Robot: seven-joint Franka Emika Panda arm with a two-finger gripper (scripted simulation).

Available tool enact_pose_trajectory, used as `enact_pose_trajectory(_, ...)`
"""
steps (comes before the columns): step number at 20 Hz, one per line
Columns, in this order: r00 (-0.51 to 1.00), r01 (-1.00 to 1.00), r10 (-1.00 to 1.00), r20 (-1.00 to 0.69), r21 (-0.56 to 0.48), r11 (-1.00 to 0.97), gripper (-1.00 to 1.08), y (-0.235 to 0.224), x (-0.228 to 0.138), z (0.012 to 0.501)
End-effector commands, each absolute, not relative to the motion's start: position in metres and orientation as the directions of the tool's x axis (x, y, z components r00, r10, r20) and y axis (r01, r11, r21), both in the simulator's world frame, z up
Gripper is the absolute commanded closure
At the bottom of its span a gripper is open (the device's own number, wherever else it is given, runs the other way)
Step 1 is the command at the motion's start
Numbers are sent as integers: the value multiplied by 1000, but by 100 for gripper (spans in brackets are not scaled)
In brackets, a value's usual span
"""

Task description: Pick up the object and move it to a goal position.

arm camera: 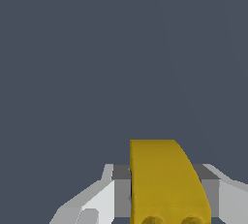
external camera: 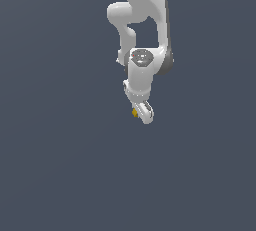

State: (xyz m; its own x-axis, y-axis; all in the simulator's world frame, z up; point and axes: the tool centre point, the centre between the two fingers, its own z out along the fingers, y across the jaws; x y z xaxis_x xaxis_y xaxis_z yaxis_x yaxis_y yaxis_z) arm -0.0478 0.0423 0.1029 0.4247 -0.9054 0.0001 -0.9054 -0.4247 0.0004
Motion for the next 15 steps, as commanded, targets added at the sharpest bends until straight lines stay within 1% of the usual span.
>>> enact_pose_trajectory(1,424,-905,-905,0,0,-424,108,44,-42,125)
enact_pose_trajectory(8,424,-906,-906,1,0,-424,108,47,-31,165)
enact_pose_trajectory(15,425,-905,-905,1,0,-425,108,49,-27,178)
